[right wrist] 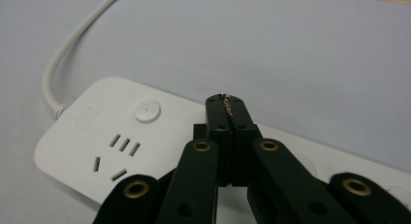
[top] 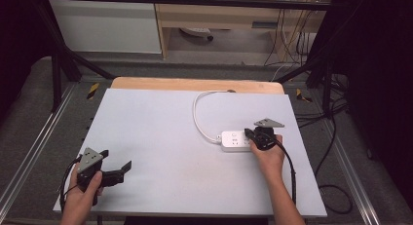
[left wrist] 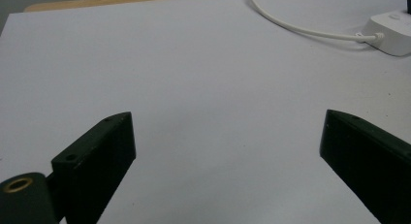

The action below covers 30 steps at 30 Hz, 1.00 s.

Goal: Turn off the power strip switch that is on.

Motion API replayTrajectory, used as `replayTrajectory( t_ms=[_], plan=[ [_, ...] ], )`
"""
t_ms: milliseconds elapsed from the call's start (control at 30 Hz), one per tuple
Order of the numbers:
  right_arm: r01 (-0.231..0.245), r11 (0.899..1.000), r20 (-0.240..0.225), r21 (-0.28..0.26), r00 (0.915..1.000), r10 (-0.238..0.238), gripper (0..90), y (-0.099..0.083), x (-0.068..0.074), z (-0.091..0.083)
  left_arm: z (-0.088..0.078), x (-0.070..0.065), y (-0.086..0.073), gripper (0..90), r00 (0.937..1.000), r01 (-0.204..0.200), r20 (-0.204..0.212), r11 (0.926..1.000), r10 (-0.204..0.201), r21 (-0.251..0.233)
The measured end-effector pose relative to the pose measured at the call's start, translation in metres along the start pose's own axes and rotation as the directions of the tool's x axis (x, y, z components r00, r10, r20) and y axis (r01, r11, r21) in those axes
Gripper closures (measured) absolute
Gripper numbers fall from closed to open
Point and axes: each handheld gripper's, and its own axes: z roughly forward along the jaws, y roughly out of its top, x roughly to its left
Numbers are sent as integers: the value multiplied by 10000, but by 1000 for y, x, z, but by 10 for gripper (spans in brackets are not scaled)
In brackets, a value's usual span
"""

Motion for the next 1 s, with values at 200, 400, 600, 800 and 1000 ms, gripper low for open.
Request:
replayTrajectory(
  t_ms=[200, 400, 600, 800, 1000],
  plan=[
    [-29, 10000, 5, 3, 10000, 29, 900, 0, 0, 0, 0, 0, 0, 56, 10000, -7, 1, 10000, 7, 2],
    [175, 9998, 91, 36, 9998, -175, 900, 0, 1, 0, 0, 0, 0, 56, 10000, -4, 1, 10000, 4, -6],
    [224, 9997, 131, 57, 9997, -225, 900, 0, 2, 1, 0, 0, 0, 56, 10000, -3, -5, 10000, 3, -10],
    [234, 9997, 158, 50, 9996, -235, 900, 0, 3, 1, 0, 0, 0, 56, 10000, 1, 2, 10000, -1, 0],
    [237, 9997, 109, 65, 9997, -237, 900, 0, 1, 1, 0, 1, 0, 56, 10000, 21, 16, 10000, -21, 7]
  ],
)
